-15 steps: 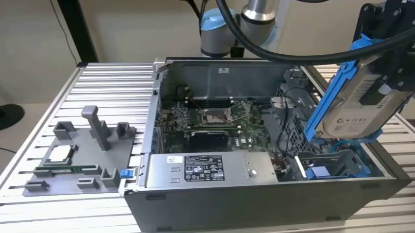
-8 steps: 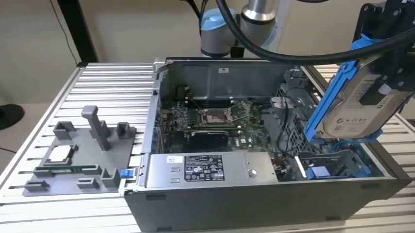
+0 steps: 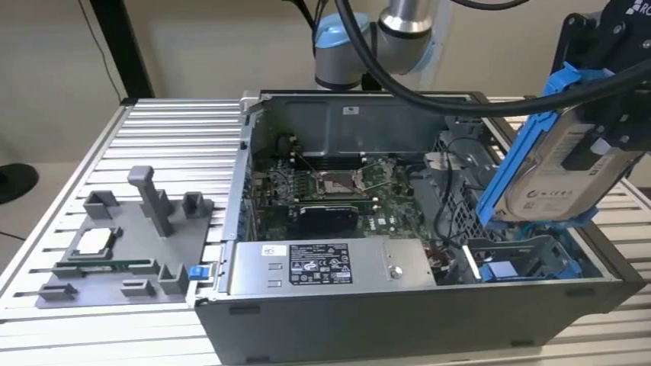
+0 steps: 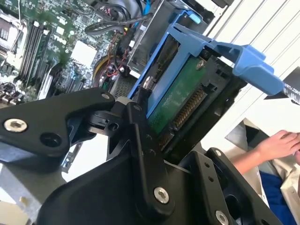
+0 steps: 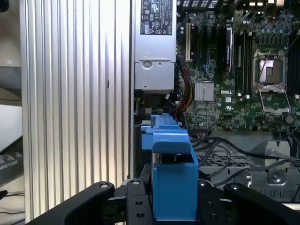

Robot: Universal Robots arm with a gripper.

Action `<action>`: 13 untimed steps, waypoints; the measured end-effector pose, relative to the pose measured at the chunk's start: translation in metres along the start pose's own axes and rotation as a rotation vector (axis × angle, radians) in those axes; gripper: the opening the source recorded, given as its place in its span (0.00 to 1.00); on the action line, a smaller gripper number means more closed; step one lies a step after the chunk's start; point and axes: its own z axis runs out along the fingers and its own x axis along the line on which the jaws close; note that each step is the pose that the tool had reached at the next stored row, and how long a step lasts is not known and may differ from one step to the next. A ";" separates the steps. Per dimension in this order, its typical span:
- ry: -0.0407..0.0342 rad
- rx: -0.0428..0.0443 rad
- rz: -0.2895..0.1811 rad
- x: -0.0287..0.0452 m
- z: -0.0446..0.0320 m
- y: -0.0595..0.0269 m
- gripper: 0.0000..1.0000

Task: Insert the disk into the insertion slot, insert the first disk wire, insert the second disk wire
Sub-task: 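Insert the disk into the insertion slot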

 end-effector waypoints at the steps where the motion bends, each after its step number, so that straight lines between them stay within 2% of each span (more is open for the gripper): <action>1: -0.0002 0.0002 0.000 0.0004 0.0018 -0.0006 0.00; 5: -0.0016 0.0004 0.000 0.0016 0.0089 -0.0068 0.00; 7: -0.0056 0.0003 0.001 0.0017 0.0118 -0.0118 0.00; 12: -0.0281 -0.0001 0.003 0.0018 0.0181 -0.0149 0.00; 13: -0.0355 -0.0003 0.003 0.0021 0.0190 -0.0149 0.00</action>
